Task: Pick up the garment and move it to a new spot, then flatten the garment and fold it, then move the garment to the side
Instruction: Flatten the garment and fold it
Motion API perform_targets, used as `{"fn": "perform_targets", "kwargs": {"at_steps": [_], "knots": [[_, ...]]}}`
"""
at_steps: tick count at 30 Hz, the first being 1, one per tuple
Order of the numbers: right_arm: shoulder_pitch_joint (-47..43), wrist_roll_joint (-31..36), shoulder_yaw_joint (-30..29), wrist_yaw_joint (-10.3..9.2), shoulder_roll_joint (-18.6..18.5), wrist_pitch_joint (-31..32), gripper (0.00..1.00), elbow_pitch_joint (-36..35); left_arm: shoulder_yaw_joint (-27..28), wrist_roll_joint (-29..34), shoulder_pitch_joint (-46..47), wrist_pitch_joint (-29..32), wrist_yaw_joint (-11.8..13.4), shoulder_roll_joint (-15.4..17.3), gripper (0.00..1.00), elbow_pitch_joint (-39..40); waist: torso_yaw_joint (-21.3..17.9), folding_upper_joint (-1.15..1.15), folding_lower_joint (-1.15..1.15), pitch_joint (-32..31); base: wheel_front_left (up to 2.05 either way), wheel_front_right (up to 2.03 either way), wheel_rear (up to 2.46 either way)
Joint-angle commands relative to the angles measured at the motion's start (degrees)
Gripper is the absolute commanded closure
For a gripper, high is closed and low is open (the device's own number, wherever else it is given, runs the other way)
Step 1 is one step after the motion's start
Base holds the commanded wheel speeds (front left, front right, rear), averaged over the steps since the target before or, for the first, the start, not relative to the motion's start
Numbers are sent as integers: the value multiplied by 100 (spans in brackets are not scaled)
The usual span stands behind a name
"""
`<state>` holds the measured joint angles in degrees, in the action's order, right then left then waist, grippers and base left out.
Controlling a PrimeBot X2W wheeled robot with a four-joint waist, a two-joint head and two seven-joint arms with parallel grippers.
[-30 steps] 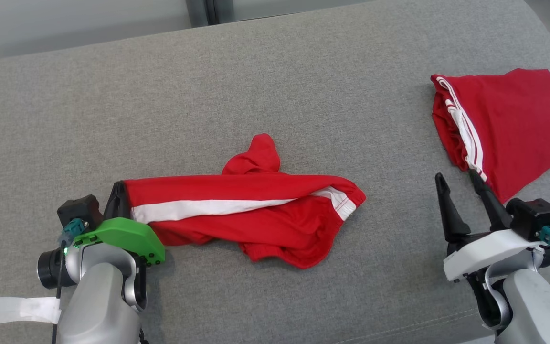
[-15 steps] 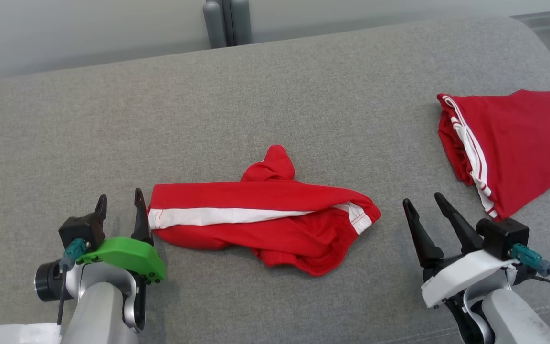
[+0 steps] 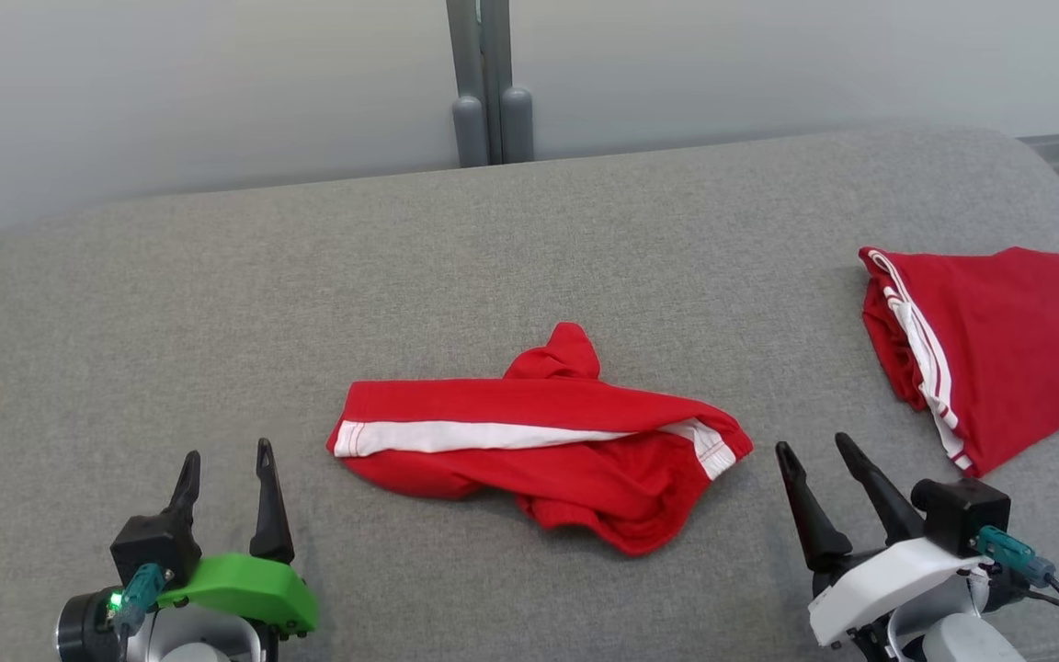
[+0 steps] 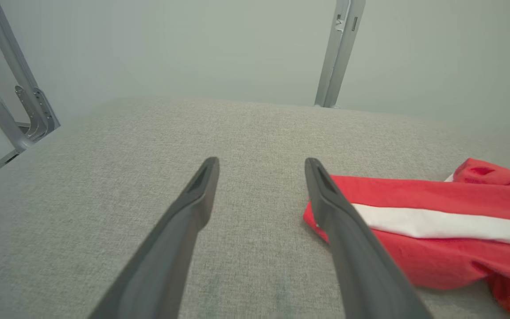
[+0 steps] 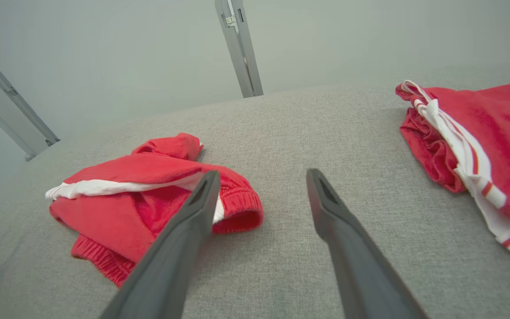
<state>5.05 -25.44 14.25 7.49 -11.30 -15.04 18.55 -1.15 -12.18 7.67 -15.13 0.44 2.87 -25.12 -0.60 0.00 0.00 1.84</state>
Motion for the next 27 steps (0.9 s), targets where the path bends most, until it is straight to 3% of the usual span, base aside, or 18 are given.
{"fn": "perform_targets", "kwargs": {"at_steps": [1,11,27], "knots": [[-92,189,-154,-2,77,-17,0,-79,39,97,-179,4,6,13,0,111,134,0,0,-158,0,0,0],[-296,1034,-667,-2,359,-16,0,-280,151,391,-743,4,60,12,0,452,168,0,0,-369,0,0,0],[-417,999,-665,-2,508,-16,0,-97,22,418,-826,4,10,14,0,515,154,0,0,-366,0,0,0]]}}
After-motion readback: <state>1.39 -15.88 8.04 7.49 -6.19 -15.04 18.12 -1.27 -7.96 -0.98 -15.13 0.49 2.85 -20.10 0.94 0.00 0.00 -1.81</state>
